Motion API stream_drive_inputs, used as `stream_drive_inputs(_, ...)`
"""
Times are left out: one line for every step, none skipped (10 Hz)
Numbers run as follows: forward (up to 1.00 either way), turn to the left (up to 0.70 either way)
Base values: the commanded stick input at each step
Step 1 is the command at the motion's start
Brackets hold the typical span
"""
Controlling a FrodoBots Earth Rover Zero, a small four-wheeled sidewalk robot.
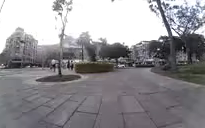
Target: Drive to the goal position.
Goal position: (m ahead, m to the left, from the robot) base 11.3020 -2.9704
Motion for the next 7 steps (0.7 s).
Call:
stream_drive_inputs(1.0,-0.4)
stream_drive_inputs(1.0,-0.4)
stream_drive_inputs(1.0,-0.4)
stream_drive_inputs(1.0,-0.08)
stream_drive_inputs(1.0,0.0)
stream_drive_inputs(1.0,0.0)
stream_drive_inputs(1.0,0.0)
